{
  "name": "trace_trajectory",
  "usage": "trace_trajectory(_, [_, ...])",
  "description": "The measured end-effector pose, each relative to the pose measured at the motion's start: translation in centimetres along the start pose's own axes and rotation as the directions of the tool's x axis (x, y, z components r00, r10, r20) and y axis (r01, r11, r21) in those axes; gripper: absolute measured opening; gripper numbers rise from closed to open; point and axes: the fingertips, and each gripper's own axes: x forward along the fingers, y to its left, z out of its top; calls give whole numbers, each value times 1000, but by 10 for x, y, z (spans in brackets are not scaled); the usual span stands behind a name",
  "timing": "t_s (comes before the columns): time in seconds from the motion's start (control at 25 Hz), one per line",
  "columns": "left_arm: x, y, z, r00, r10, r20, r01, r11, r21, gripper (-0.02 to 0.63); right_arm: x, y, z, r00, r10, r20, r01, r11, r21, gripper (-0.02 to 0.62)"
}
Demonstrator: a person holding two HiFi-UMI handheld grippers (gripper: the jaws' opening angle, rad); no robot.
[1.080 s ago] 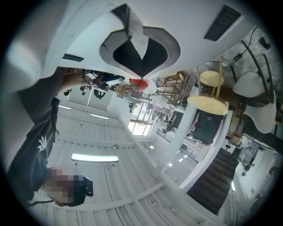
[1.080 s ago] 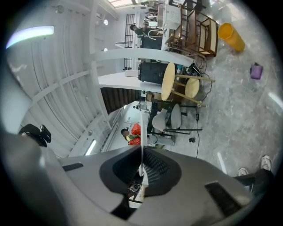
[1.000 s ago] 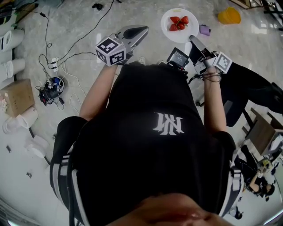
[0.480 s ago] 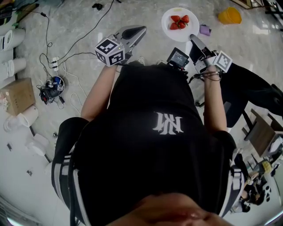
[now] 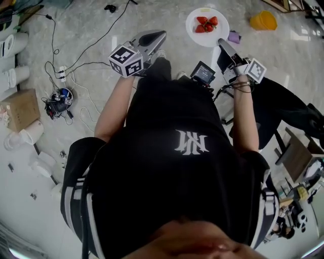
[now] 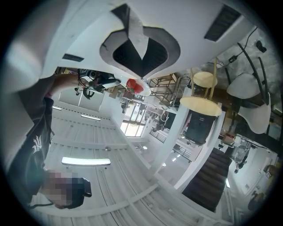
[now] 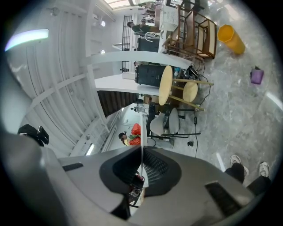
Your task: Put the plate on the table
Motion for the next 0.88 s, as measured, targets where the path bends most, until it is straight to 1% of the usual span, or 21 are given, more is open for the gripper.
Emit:
trace_trajectory(0.12, [14, 21, 11, 1000, -12, 2, 12, 1000, 3, 8, 20, -1, 20, 1000, 3, 5, -3, 1000, -5, 14])
trace_trajectory(0.4, [49, 98, 45, 999, -39, 1, 39, 999, -5, 8, 93, -3, 71, 1000, -14, 20, 14, 1000, -15, 14])
trace_trajectory(0.72, [67, 189, 83, 998, -60, 3, 60, 998, 6, 8, 178, -1, 115, 999, -32, 23, 33, 998, -56, 14])
trace_trajectory(0.88, [72, 245, 91, 998, -61, 8, 61, 998, -1, 8, 225, -15, 136, 999, -43, 30, 44, 997, -61, 14])
